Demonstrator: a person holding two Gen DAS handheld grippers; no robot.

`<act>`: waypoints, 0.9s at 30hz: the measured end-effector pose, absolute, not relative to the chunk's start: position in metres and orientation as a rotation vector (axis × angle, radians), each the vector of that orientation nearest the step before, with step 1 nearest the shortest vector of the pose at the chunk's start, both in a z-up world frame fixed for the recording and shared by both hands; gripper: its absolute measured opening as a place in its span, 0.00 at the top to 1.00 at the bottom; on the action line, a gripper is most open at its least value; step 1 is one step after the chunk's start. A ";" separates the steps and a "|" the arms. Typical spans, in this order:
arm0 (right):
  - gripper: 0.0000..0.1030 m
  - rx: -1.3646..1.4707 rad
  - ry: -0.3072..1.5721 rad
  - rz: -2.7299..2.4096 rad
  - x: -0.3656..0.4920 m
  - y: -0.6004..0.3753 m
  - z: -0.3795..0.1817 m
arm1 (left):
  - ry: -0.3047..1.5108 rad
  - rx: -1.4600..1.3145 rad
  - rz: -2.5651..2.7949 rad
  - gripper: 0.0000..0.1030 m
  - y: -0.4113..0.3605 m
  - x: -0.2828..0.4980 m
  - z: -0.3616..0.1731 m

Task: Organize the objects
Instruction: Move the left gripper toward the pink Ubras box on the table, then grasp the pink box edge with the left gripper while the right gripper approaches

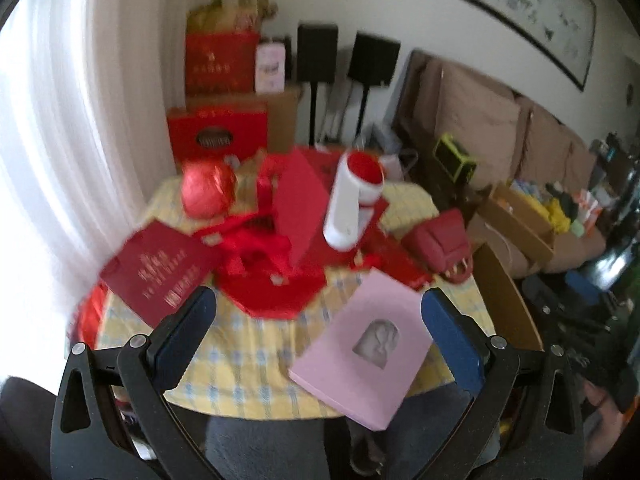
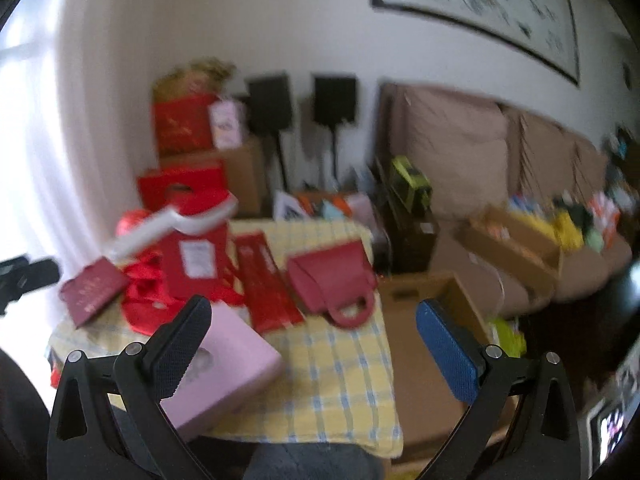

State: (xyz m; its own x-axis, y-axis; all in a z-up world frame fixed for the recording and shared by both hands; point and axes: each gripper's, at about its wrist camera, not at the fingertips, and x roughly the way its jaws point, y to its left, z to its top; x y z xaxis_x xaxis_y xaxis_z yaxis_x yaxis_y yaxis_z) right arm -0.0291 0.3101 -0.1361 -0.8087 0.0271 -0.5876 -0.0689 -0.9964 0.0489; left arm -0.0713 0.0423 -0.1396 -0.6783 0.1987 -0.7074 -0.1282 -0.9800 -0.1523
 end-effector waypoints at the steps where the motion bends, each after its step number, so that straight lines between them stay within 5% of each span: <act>1: 0.00 -0.982 0.131 2.923 -0.033 0.314 -0.144 | -0.146 -1.186 2.699 0.00 0.043 -0.075 -0.146; 8: 0.00 -1.132 0.161 2.784 -0.053 0.335 -0.188 | -0.141 -1.402 2.637 0.00 0.037 -0.096 -0.187; 14: 0.00 -1.182 0.227 2.775 -0.063 0.342 -0.207 | -0.308 -1.525 2.347 0.00 0.038 -0.099 -0.204; 18: 0.00 -1.251 0.242 2.764 -0.073 0.335 -0.221 | -0.175 -1.570 2.315 0.00 0.056 -0.090 -0.209; 23: 0.00 -1.300 0.001 2.726 -0.083 0.312 -0.237 | -0.004 -1.619 2.267 0.06 0.081 -0.084 -0.221; 27: 0.00 -1.385 0.153 2.805 -0.089 0.309 -0.251 | 0.030 -1.596 2.220 0.06 0.092 -0.077 -0.220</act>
